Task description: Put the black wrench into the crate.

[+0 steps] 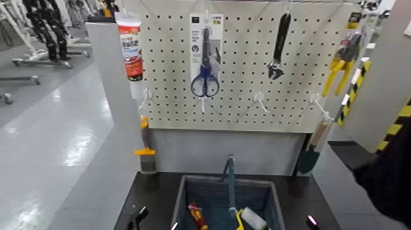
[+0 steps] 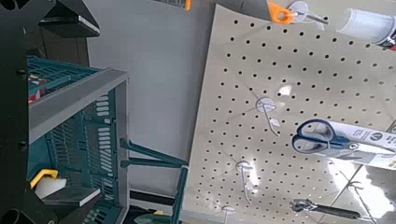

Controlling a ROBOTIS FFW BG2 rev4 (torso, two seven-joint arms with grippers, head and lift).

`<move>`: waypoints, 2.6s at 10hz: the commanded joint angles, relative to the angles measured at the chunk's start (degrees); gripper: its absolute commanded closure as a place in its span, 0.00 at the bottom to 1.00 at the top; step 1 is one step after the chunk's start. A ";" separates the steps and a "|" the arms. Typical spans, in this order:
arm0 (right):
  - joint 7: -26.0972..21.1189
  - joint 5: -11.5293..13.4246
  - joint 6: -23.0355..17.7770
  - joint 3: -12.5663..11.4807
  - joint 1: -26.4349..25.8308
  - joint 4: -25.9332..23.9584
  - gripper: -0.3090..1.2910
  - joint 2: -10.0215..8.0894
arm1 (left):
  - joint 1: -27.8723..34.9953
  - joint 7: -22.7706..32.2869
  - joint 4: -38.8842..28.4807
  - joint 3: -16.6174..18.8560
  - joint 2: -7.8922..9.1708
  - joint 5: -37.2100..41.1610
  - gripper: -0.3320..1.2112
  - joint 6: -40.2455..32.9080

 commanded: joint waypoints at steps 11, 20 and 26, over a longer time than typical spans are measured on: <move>1.76 0.28 1.21 -0.88 0.48 -1.92 0.26 -0.01 | 0.48 -0.34 -2.52 0.73 -0.06 0.17 0.28 0.79; 11.87 -7.01 10.97 -9.58 -8.66 -6.84 0.26 -0.63 | 0.13 -0.96 -2.34 0.47 -0.23 0.35 0.28 1.32; 16.35 -7.01 14.39 -11.78 -18.76 -6.14 0.26 -0.89 | -0.75 -1.22 -1.90 -0.06 -0.15 0.79 0.28 1.49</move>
